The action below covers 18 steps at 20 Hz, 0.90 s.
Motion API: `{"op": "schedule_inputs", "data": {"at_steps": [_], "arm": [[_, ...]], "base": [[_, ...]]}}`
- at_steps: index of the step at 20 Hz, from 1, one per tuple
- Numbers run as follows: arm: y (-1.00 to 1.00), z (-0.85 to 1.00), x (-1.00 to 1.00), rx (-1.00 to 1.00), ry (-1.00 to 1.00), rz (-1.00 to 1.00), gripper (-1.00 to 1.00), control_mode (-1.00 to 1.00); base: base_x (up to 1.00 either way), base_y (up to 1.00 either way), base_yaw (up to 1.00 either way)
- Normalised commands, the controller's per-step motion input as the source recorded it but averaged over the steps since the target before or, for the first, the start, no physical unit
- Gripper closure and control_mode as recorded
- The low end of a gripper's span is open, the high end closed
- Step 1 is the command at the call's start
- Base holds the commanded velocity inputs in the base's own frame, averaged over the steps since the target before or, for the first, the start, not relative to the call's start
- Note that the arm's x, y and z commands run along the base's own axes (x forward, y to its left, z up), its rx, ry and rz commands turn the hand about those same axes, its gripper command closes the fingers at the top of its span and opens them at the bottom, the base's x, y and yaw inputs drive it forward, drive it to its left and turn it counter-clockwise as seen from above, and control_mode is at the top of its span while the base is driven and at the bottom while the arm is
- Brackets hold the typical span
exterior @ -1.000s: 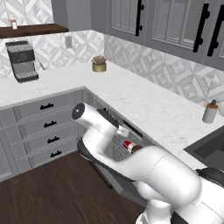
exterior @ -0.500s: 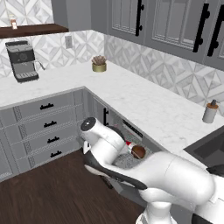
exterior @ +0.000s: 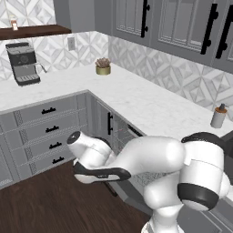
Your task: Pick up the cup and bowl from the counter, place them in the dishwasher, and close the dishwasher door.
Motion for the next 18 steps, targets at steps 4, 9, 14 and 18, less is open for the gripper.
{"op": "schedule_inputs", "data": {"at_steps": [4, 9, 14, 18], "arm": [[0.11, -0.57, 0.23, -0.19, 0.04, 0.0, -1.0, -1.0], [0.0, -0.56, 0.29, -0.16, 0.11, 0.0, -1.0, -1.0], [0.0, -0.57, 0.28, -0.14, 0.02, 0.0, -1.0, -1.0], [0.0, -0.56, 0.4, -0.12, 0.0, 0.0, -1.0, -1.0]], "base": [[0.0, 0.0, 0.0], [0.0, 0.0, 0.0], [0.0, 0.0, 0.0], [0.0, 0.0, 0.0]]}}
